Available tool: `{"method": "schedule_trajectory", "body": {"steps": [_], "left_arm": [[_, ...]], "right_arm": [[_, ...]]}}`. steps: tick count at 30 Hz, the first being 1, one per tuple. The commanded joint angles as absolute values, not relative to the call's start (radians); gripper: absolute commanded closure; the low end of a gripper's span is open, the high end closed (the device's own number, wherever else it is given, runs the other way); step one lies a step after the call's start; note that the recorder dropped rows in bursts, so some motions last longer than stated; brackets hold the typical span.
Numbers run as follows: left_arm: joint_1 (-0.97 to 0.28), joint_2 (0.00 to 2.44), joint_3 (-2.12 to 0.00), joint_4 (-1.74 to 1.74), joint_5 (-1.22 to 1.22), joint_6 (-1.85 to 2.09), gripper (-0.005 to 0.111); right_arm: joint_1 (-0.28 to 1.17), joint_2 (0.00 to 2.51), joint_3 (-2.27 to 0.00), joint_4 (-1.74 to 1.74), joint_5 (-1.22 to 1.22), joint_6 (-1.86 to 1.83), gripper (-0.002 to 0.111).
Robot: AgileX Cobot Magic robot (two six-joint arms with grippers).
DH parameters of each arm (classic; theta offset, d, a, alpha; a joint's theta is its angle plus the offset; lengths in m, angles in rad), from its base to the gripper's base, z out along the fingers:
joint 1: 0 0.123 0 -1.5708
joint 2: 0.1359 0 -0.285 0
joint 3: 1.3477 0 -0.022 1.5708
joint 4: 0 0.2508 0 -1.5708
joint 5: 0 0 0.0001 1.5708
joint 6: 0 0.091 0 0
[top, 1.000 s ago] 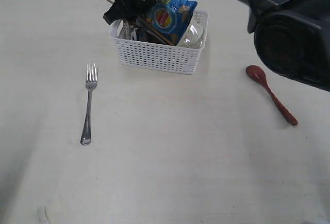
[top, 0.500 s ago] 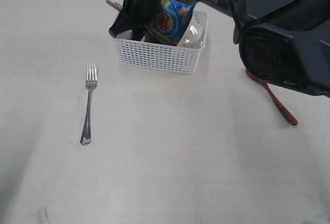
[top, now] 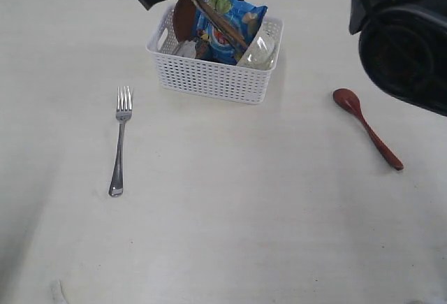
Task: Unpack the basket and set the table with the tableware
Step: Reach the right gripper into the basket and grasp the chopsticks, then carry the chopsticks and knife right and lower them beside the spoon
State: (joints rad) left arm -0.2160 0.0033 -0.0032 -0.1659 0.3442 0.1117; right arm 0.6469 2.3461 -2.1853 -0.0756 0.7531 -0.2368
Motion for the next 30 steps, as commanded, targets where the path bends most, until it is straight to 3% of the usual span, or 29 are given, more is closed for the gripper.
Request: {"method": "schedule_trajectory", "body": {"steps": [1,15,30], "left_arm": [[-0.222,0.0,0.0,-0.165,0.342,0.109,0.107],[-0.222,0.0,0.0,-0.162,0.342,0.109,0.107],[-0.222,0.0,0.0,-0.162,0.342,0.109,0.107]], "right_arm": [[0.645,2.296,-2.187,-0.085,0.788,-0.24,0.109],[0.634,2.183,-2.187,-0.091,0.825,-0.24,0.109],[0.573,2.084,-2.185,-0.259,1.091,-0.107,0.109]]}}
